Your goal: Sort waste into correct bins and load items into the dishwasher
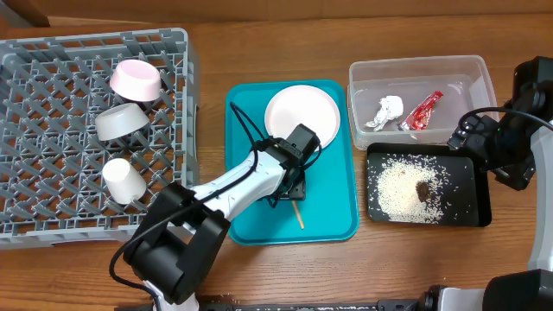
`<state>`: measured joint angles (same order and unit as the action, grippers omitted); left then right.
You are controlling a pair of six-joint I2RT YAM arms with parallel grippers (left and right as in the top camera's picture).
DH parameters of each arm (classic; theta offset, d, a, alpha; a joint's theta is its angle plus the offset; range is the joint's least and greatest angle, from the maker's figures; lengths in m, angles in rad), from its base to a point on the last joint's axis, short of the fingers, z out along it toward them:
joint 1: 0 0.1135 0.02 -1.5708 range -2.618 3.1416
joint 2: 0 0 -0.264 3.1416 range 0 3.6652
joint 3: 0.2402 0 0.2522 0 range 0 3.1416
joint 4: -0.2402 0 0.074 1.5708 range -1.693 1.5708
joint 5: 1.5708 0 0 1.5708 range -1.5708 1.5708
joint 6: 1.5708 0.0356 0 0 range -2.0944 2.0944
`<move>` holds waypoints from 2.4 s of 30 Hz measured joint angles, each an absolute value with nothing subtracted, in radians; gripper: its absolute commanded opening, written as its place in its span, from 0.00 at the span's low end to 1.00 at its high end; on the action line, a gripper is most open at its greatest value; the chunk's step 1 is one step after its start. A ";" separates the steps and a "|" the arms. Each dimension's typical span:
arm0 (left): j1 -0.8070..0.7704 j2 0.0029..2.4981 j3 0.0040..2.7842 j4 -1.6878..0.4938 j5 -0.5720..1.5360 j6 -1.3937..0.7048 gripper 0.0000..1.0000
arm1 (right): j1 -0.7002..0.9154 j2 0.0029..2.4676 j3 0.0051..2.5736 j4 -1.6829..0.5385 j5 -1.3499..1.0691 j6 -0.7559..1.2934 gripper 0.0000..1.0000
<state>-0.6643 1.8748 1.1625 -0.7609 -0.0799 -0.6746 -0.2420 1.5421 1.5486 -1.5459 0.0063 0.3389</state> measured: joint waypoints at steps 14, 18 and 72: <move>-0.625 1.877 1.164 -0.871 -0.103 -0.678 0.04 | -0.242 1.542 1.548 -1.547 0.006 0.339 1.00; -0.585 1.874 1.185 -0.955 -0.134 -0.678 0.04 | -0.242 1.542 1.548 -1.548 0.006 0.339 1.00; -0.621 1.923 1.433 -0.589 0.049 0.056 0.84 | -0.242 1.542 1.549 -1.548 0.006 0.339 1.00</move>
